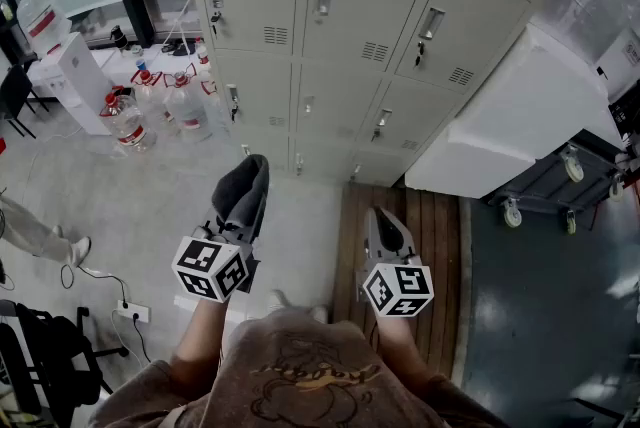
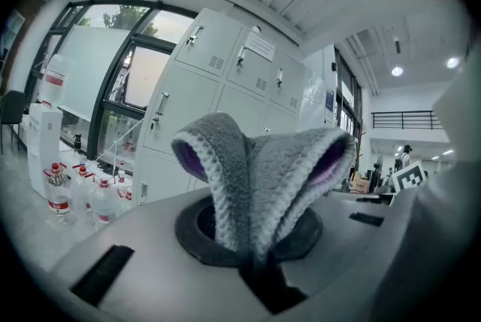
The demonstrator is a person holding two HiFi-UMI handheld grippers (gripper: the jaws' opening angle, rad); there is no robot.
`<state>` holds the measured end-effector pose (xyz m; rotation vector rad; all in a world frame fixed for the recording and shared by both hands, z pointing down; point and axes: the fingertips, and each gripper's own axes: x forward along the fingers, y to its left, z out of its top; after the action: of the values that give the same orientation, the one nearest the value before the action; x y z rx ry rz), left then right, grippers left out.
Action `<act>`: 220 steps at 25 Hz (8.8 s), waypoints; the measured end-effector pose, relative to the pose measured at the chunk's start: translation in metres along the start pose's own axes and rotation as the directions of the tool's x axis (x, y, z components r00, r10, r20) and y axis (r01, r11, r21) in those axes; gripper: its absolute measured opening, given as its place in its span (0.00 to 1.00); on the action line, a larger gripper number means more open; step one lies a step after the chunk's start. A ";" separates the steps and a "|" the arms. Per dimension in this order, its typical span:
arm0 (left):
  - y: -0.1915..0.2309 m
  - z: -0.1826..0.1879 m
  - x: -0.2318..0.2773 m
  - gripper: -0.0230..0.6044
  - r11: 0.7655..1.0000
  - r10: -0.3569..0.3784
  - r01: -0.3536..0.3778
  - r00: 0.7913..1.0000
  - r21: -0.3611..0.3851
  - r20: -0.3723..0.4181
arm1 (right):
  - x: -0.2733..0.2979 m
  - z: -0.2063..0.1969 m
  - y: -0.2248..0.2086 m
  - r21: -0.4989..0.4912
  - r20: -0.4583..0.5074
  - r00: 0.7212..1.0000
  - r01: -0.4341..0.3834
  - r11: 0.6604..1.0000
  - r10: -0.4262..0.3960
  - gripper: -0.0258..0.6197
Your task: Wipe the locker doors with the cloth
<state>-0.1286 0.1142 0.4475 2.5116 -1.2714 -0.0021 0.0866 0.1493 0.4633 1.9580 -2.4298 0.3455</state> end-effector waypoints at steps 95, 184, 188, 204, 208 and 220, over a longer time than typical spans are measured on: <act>0.067 0.354 0.302 0.09 0.858 -0.115 -0.080 0.933 0.507 0.342 | 0.265 0.099 -0.082 0.041 0.069 0.994 -0.091 0.995 0.088 0.04; 0.097 0.154 0.418 0.10 0.713 -0.123 0.060 0.991 0.699 0.041 | 0.289 0.077 -0.109 0.075 0.018 1.000 -0.008 0.997 0.007 0.04; 0.102 0.129 0.423 0.10 0.705 -0.111 0.084 0.994 0.705 -0.008 | 0.287 0.075 -0.113 0.080 0.014 1.000 -0.001 0.997 0.000 0.04; 0.130 0.019 0.446 0.10 0.717 -0.085 0.219 0.970 0.661 -0.229 | 0.280 0.069 -0.120 0.075 -0.009 1.000 0.014 0.997 -0.014 0.04; 0.138 -0.004 0.449 0.10 0.742 -0.062 0.237 0.956 0.627 -0.287 | 0.275 0.069 -0.125 0.075 -0.013 1.000 0.026 0.997 -0.025 0.04; 0.117 0.020 0.426 0.10 0.739 -0.112 0.296 0.940 0.605 -0.322 | 0.267 0.066 -0.124 0.076 -0.017 0.999 0.031 0.997 -0.030 0.04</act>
<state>0.0337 -0.2907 0.5231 3.0675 -0.9781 0.8426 0.1563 -0.1447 0.4567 2.0117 -2.4094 0.4583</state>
